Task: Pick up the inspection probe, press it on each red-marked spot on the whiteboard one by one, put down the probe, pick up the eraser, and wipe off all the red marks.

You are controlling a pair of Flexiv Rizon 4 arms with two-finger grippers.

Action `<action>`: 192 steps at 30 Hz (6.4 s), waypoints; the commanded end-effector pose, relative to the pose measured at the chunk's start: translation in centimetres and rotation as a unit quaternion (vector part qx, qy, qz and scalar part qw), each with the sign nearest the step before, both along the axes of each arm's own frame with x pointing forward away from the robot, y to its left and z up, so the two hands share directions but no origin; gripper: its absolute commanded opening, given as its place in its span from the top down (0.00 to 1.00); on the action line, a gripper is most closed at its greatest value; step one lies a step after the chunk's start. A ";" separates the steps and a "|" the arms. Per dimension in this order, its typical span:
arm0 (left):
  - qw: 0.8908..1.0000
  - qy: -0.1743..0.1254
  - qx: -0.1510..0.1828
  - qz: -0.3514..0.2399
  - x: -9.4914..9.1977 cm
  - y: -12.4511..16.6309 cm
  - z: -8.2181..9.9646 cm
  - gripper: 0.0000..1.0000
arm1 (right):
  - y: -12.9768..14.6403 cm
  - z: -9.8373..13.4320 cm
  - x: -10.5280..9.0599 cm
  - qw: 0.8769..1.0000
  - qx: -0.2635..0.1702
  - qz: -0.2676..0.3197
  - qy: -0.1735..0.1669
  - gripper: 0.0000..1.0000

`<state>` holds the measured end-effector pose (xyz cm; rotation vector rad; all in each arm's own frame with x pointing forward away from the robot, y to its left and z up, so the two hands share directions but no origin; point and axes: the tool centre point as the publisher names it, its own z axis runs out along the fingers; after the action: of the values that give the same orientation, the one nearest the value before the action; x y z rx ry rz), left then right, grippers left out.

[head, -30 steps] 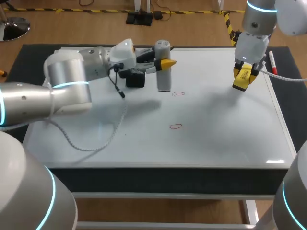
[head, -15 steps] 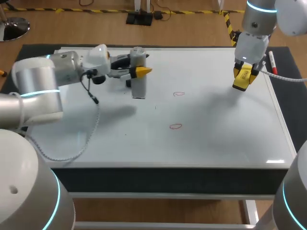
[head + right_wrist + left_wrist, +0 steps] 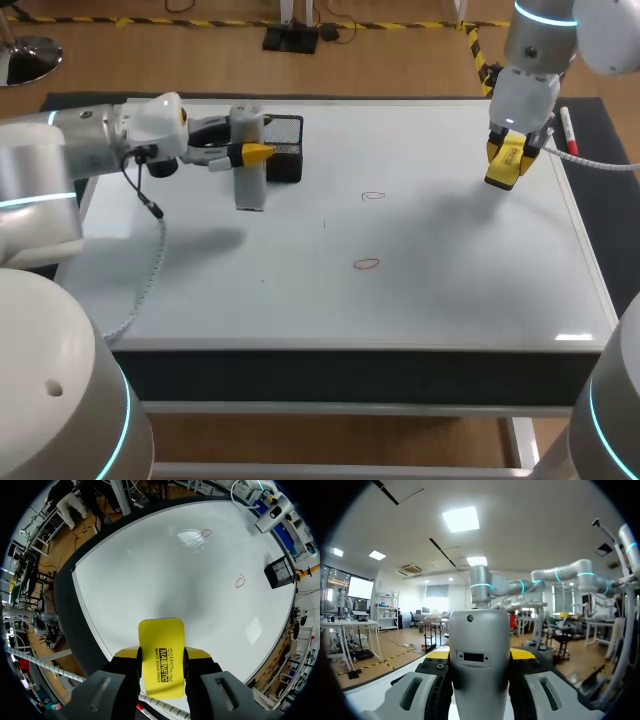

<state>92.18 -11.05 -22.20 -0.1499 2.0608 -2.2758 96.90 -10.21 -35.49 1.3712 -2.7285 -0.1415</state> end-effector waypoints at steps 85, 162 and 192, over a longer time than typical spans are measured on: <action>1.000 0.008 0.019 0.002 -0.2 3.5 -0.3 1.00 | 24.0 -6.0 -2.6 0.955 0.008 0.291 0.050 1.00; 1.000 0.008 0.019 0.002 -0.2 3.5 -0.3 1.00 | 24.1 -6.5 -1.1 0.964 -0.008 0.264 0.039 1.00; 1.000 0.008 0.019 0.002 -0.2 3.5 -0.3 1.00 | 14.7 -3.5 1.3 0.982 0.007 0.188 0.027 1.00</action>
<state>91.95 -7.54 -22.59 -0.1702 2.1062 -2.2381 98.25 6.08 -40.78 1.8136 -2.3597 -0.1532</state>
